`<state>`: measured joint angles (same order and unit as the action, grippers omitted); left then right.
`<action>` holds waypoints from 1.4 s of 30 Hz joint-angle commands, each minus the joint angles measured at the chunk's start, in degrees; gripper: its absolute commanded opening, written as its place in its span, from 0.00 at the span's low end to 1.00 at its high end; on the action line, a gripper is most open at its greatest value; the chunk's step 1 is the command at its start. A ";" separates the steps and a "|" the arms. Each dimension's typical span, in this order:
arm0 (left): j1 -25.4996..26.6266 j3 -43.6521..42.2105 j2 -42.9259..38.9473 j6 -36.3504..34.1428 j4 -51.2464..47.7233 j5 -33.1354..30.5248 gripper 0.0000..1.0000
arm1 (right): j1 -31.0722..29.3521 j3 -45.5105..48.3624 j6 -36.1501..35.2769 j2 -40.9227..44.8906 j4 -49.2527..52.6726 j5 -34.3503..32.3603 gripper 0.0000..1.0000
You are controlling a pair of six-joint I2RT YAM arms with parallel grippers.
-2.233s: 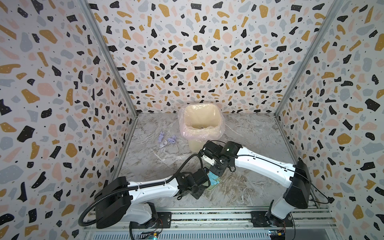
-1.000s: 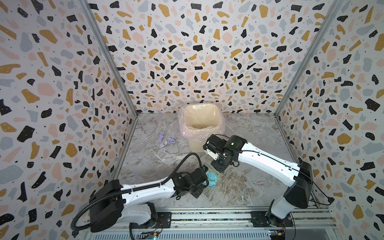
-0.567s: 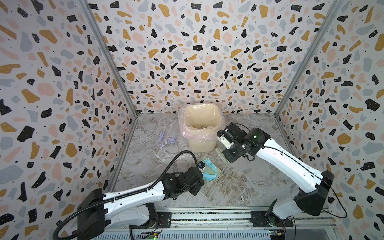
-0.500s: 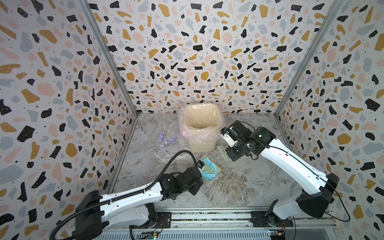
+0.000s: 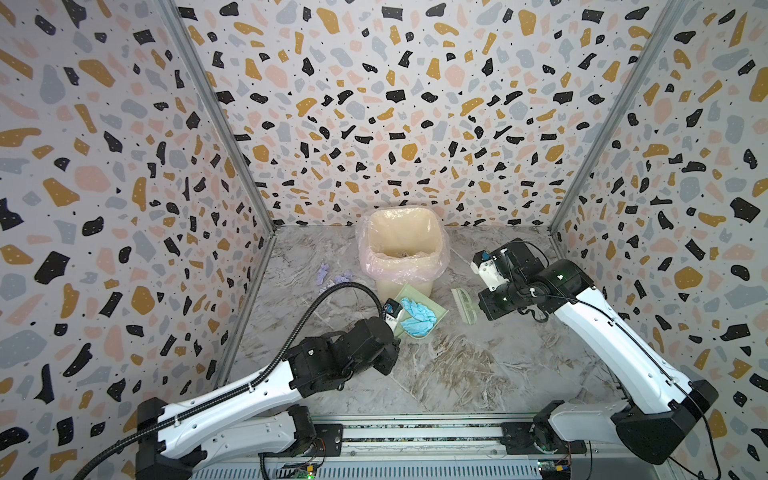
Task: Sweep away the paper scraps from the table
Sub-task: 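Lift the dustpan toward the bin while the right gripper draws the brush back, then tip the dustpan over the bin opening with the left gripper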
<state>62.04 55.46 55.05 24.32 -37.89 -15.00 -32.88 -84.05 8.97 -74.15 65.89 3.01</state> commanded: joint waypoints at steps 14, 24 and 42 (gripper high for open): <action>-3.84 28.72 6.20 -0.98 -21.92 -12.20 0.00 | 5.62 4.62 -1.85 6.19 -2.27 8.98 0.00; -22.76 35.71 11.50 -14.70 -21.93 -3.75 0.00 | 9.96 8.05 -3.03 9.89 -2.71 12.65 0.00; -29.35 52.92 31.52 -31.27 -24.66 -4.72 0.00 | 14.68 12.88 -4.82 11.58 -5.10 19.34 0.00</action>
<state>32.01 106.04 85.38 -2.63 -61.43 -16.93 -18.72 -71.40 5.28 -63.61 61.12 20.08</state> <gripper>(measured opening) 0.197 0.101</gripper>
